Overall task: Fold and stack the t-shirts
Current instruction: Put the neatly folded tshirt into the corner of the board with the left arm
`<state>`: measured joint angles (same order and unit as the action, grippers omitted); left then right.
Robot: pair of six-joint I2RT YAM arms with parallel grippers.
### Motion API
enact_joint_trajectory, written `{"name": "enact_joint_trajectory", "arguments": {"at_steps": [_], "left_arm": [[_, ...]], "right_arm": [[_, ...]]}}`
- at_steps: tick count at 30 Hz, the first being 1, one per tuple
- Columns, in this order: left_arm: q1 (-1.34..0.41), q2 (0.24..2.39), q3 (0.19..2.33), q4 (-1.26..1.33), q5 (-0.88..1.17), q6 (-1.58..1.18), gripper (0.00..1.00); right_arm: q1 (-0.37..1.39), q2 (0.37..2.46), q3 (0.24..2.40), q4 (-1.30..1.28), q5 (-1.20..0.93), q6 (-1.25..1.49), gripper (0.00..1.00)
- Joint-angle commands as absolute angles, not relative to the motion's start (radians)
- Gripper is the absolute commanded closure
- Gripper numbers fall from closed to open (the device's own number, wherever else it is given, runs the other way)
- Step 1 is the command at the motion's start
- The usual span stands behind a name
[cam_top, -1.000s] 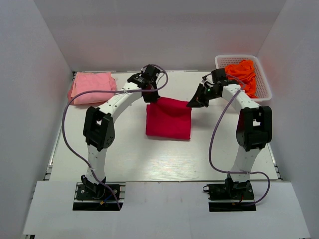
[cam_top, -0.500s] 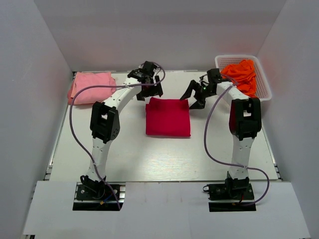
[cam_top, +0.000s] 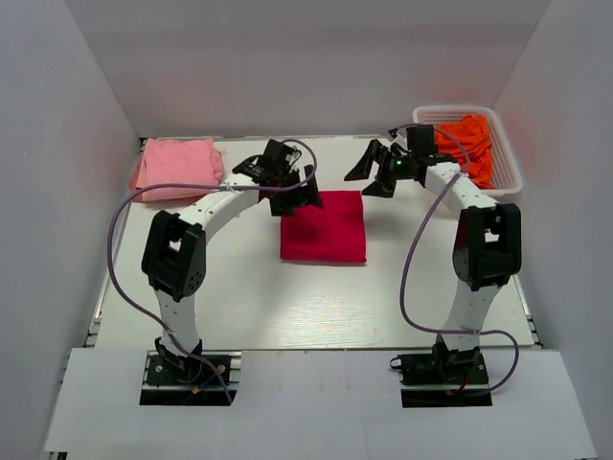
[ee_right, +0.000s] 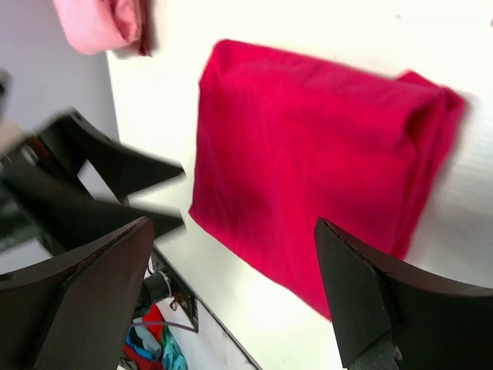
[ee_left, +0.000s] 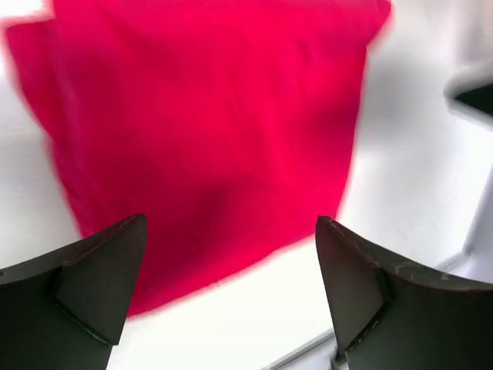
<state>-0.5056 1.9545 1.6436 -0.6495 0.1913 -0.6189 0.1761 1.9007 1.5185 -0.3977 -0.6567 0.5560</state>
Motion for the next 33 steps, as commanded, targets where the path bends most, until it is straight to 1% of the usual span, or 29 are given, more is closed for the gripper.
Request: {"name": "enact_joint_trajectory", "arguments": {"at_steps": [1,5,8,9,10,13,18,22,24,27,30,33], "left_arm": [[-0.517,1.833,1.511,-0.491,0.324,-0.663,0.00],[-0.517,1.787,1.329,-0.463,0.304,-0.638,0.00],[-0.517,1.775,1.232,-0.431,0.295,-0.607,0.00],[-0.506,1.775,1.214,-0.417,0.295,-0.598,0.00],[-0.506,1.787,1.201,-0.404,0.295,-0.598,0.00],[-0.506,1.812,1.183,-0.394,0.264,-0.589,0.00],[-0.495,1.865,1.173,-0.409,0.239,-0.580,0.00],[-0.495,1.845,1.196,-0.469,0.198,-0.549,0.00],[-0.495,1.788,1.230,-0.518,0.140,-0.532,0.00],[-0.505,1.715,1.270,-0.580,0.045,-0.511,0.00],[-0.493,1.640,1.289,-0.591,0.018,-0.511,0.00],[-0.492,1.641,1.302,-0.562,-0.055,-0.488,0.00]], "right_arm": [[0.190,1.928,1.505,-0.214,-0.730,0.623,0.10],[0.216,2.009,1.538,-0.138,-0.739,0.650,0.10],[0.225,2.091,1.577,-0.082,-0.747,0.670,0.10],[0.225,2.112,1.591,-0.080,-0.744,0.675,0.10],[0.225,2.181,1.609,-0.092,-0.738,0.680,0.10],[0.225,2.262,1.661,-0.097,-0.726,0.701,0.10],[0.229,2.301,1.658,-0.071,-0.706,0.696,0.10],[0.229,2.283,1.664,-0.078,-0.725,0.680,0.10],[0.233,2.241,1.681,-0.106,-0.741,0.655,0.10],[0.236,2.168,1.707,-0.139,-0.744,0.592,0.10],[0.238,2.051,1.698,-0.217,-0.729,0.537,0.10],[0.239,1.936,1.609,-0.229,-0.715,0.497,0.10]]}}
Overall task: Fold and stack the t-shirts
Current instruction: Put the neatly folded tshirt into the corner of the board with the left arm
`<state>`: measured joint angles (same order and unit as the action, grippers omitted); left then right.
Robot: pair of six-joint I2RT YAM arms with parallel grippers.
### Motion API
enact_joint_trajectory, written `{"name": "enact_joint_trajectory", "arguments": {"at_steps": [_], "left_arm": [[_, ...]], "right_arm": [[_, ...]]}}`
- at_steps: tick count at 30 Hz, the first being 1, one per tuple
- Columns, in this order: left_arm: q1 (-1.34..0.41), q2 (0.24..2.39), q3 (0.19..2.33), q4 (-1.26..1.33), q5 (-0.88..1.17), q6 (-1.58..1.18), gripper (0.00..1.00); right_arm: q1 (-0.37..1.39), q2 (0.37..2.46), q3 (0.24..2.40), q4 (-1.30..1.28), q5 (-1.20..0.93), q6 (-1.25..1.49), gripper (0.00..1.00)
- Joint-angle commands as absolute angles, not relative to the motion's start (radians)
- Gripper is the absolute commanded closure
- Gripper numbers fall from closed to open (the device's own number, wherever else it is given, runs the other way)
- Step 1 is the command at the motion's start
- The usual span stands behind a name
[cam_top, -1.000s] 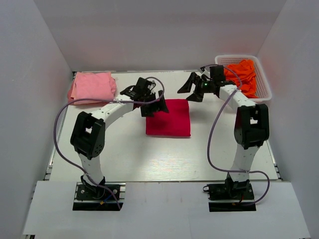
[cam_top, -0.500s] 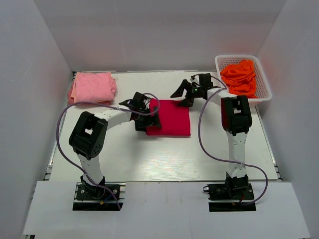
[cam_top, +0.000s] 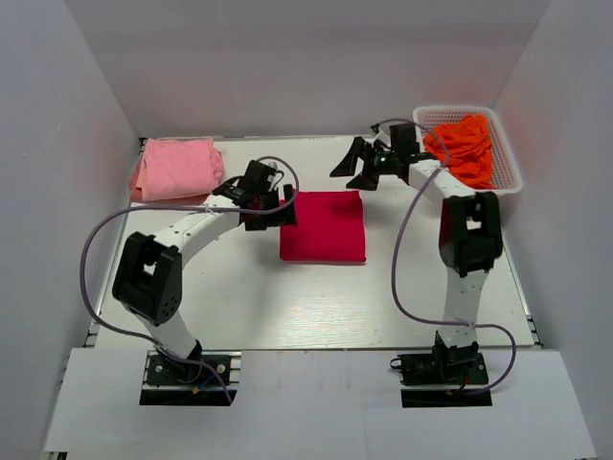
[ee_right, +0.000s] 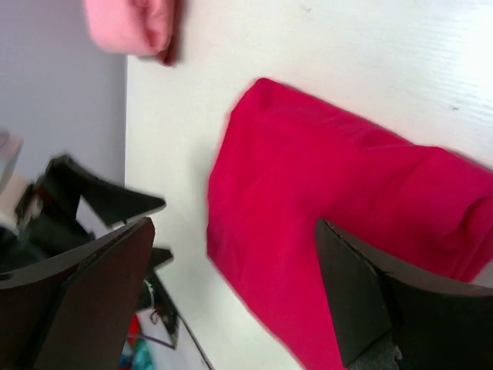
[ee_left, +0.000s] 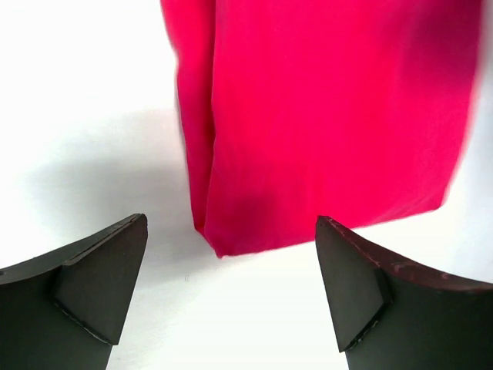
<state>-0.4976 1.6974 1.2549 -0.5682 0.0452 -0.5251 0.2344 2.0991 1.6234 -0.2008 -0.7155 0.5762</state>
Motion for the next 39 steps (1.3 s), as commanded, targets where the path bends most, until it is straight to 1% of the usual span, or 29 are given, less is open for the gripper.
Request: {"name": "enact_joint_trajectory", "arguments": {"at_steps": [1,2,3,4,5,7,8,12,15,19,22,23,24,27,28,29,31,33,34,35,36,37,39], "left_arm": [[-0.492,1.657,1.313,-0.561,-0.055,-0.488,0.00],[-0.492,1.698,1.342,-0.561,-0.055,-0.470,0.00],[-0.492,1.698,1.359,-0.561,-0.055,-0.469,0.00],[-0.492,1.753,1.382,-0.561,-0.055,-0.460,0.00],[-0.492,1.785,1.446,-0.575,-0.037,-0.460,0.00],[-0.492,1.841,1.505,-0.627,-0.037,-0.472,0.00],[-0.492,1.874,1.522,-0.627,-0.049,-0.483,0.00],[-0.492,1.939,1.532,-0.606,-0.084,-0.483,0.00],[-0.492,1.986,1.565,-0.666,-0.144,-0.483,0.00],[-0.502,2.049,1.574,-0.657,-0.166,-0.483,0.00],[-0.511,2.124,1.611,-0.657,-0.137,-0.483,0.00],[-0.511,2.144,1.630,-0.670,-0.127,-0.483,0.03],[-0.511,2.179,1.631,-0.686,-0.127,-0.483,0.07],[-0.511,2.200,1.622,-0.675,-0.118,-0.483,0.26],[-0.511,2.200,1.606,-0.663,-0.107,-0.483,0.37],[-0.511,2.200,1.568,-0.649,-0.107,-0.483,0.42],[-0.511,2.191,1.508,-0.600,-0.065,-0.483,0.56],[-0.511,2.171,1.474,-0.543,-0.019,-0.483,0.61],[-0.511,2.171,1.462,-0.528,-0.002,-0.470,0.68],[-0.511,2.171,1.451,-0.516,0.017,-0.447,0.76],[-0.511,2.171,1.451,-0.526,0.017,-0.437,0.94],[-0.511,2.171,1.492,-0.549,0.017,-0.416,1.00],[-0.499,2.171,1.526,-0.592,-0.056,-0.352,1.00]], "right_arm": [[0.241,1.915,1.530,-0.224,-0.704,0.489,0.10],[0.235,1.835,1.505,-0.225,-0.697,0.476,0.10],[0.238,1.810,1.484,-0.222,-0.690,0.472,0.10],[0.238,1.784,1.407,-0.224,-0.686,0.463,0.10],[0.238,1.731,1.382,-0.225,-0.678,0.460,0.10],[0.233,1.627,1.324,-0.245,-0.647,0.440,0.10],[0.230,1.579,1.275,-0.250,-0.635,0.428,0.10],[0.229,1.426,1.206,-0.291,-0.591,0.422,0.10],[0.230,1.379,1.184,-0.336,-0.577,0.419,0.10],[0.227,1.296,1.149,-0.376,-0.554,0.403,0.10],[0.226,1.267,1.132,-0.402,-0.526,0.399,0.10],[0.232,1.253,1.131,-0.406,-0.522,0.400,0.10],[0.226,1.249,1.126,-0.416,-0.500,0.400,0.10],[0.227,1.232,1.126,-0.434,-0.460,0.396,0.10],[0.224,1.221,1.121,-0.440,-0.453,0.393,0.10],[0.225,1.218,1.123,-0.443,-0.440,0.391,0.10],[0.227,1.209,1.124,-0.449,-0.416,0.388,0.10],[0.222,1.197,1.126,-0.453,-0.387,0.385,0.10],[0.225,1.197,1.124,-0.456,-0.377,0.387,0.10],[0.224,1.187,1.123,-0.453,-0.373,0.385,0.10],[0.224,1.186,1.120,-0.457,-0.353,0.387,0.10],[0.224,1.183,1.120,-0.465,-0.344,0.380,0.10],[0.219,1.166,1.112,-0.471,-0.327,0.373,0.10]]}}
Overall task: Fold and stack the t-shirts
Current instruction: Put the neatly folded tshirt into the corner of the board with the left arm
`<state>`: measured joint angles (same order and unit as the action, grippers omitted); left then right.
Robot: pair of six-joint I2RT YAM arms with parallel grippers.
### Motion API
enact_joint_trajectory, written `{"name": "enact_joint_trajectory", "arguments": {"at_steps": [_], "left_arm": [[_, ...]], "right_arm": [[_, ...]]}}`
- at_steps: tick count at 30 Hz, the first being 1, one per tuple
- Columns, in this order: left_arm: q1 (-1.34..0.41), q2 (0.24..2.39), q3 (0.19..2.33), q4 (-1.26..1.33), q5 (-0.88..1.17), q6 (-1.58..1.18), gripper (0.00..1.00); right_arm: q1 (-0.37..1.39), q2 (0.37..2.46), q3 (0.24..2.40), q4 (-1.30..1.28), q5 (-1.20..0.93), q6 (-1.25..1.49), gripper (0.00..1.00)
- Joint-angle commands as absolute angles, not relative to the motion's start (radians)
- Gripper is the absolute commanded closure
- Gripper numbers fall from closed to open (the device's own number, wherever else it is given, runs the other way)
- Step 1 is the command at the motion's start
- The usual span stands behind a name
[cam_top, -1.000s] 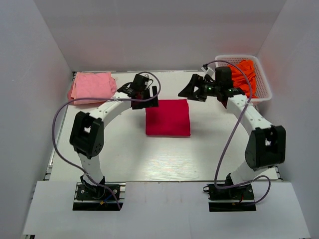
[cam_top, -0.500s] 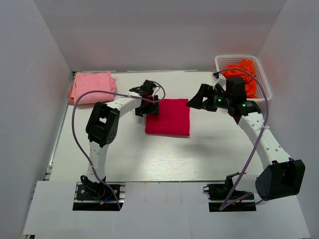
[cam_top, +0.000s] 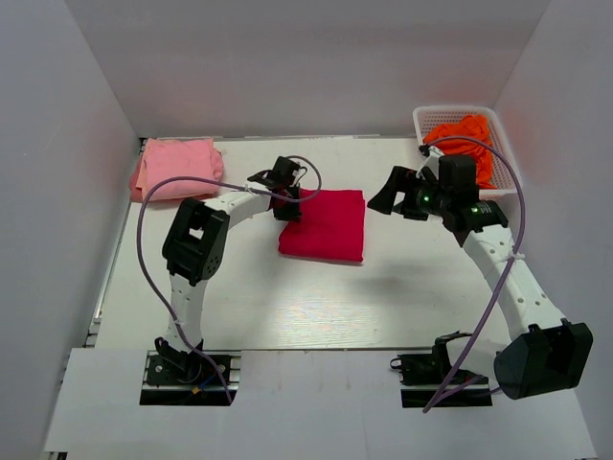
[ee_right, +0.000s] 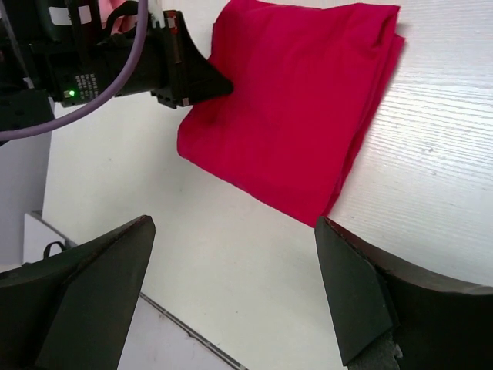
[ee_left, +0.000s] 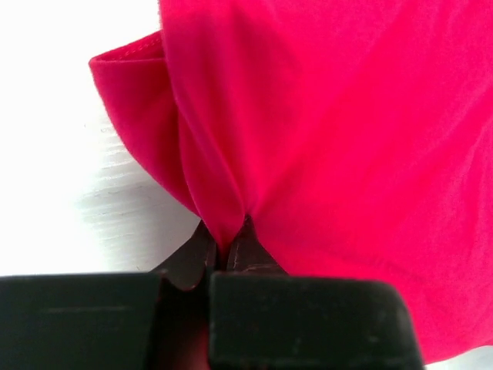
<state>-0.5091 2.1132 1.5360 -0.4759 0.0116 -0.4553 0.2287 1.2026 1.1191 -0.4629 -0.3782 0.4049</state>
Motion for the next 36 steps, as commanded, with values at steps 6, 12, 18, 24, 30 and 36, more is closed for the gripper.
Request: {"name": "enact_joint_trajectory", "arguments": {"at_steps": [6,12,18,24,30,36], "left_arm": [[-0.479,1.927,1.545,-0.595,-0.130,-0.129,1.00],[-0.436,1.758,1.594,-0.604,-0.089,0.000,1.00],[-0.370,1.762,1.750,-0.699,-0.129,0.078,1.00],[-0.266,1.871,1.997,-0.805,-0.120,0.140,1.00],[-0.150,1.951,2.161,-0.814,-0.089,0.205,1.00],[-0.028,2.048,2.281,-0.802,-0.060,0.196,1.00]], "right_arm": [[0.216,1.131,1.078,-0.474,-0.256,0.370,0.10],[0.210,1.121,1.089,-0.479,-0.219,0.367,0.10],[0.212,1.124,1.109,-0.462,-0.221,0.397,0.10],[0.207,1.134,1.127,-0.462,-0.221,0.413,0.10],[0.212,1.149,1.198,-0.518,-0.196,0.397,0.10],[0.210,1.173,1.238,-0.526,-0.221,0.406,0.10]]}}
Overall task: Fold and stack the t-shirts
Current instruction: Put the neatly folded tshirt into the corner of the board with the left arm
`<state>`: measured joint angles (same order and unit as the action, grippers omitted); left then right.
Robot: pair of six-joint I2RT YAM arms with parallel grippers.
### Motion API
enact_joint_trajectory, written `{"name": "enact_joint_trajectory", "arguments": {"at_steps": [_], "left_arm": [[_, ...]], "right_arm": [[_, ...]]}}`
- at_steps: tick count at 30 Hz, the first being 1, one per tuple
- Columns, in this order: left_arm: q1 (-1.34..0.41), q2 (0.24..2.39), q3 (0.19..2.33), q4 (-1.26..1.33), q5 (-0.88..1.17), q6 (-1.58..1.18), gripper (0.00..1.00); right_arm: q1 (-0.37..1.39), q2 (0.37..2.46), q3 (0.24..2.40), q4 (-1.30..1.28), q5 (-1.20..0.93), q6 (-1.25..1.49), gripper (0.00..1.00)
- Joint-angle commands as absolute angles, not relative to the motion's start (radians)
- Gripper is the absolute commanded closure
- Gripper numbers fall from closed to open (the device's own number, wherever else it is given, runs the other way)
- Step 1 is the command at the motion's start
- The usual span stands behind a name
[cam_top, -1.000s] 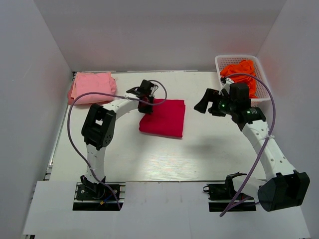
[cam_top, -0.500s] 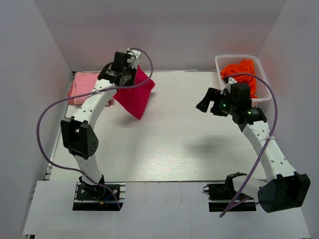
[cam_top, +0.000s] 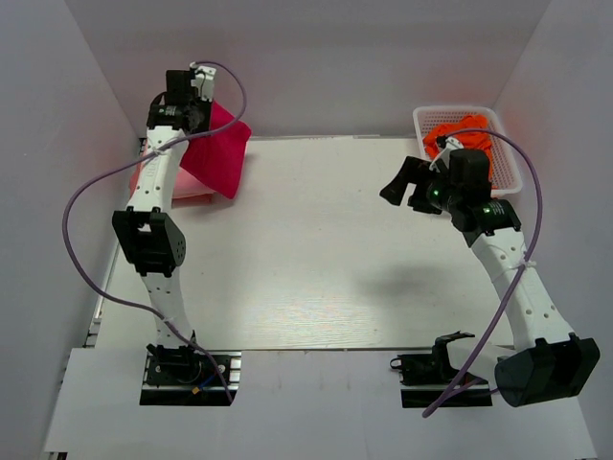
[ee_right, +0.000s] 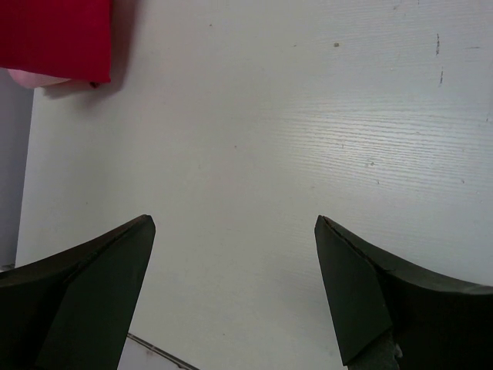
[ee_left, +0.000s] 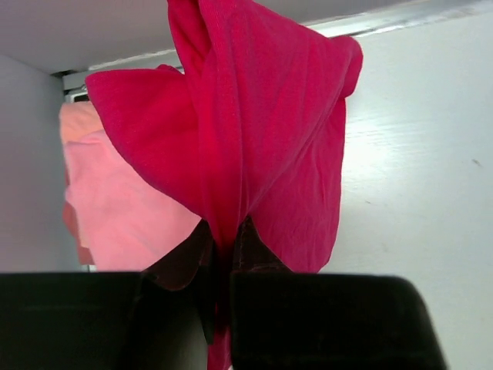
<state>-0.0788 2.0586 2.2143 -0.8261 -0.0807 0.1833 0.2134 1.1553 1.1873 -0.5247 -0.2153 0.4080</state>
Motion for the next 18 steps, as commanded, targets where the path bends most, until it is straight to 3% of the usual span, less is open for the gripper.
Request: {"name": "enact_joint_trajectory", "arguments": {"at_steps": [1,18], "left_arm": [[-0.012,2.058,2.281,-0.770,-0.049,0.196,1.00],[0.265,2.172,2.263,-0.632,0.123,0.146,1.00]], "right_arm": [[0.209,1.175,1.242,-0.526,-0.225,0.405,0.10],[0.212,1.269,1.267,-0.485,-0.293,0.443,0.10]]}}
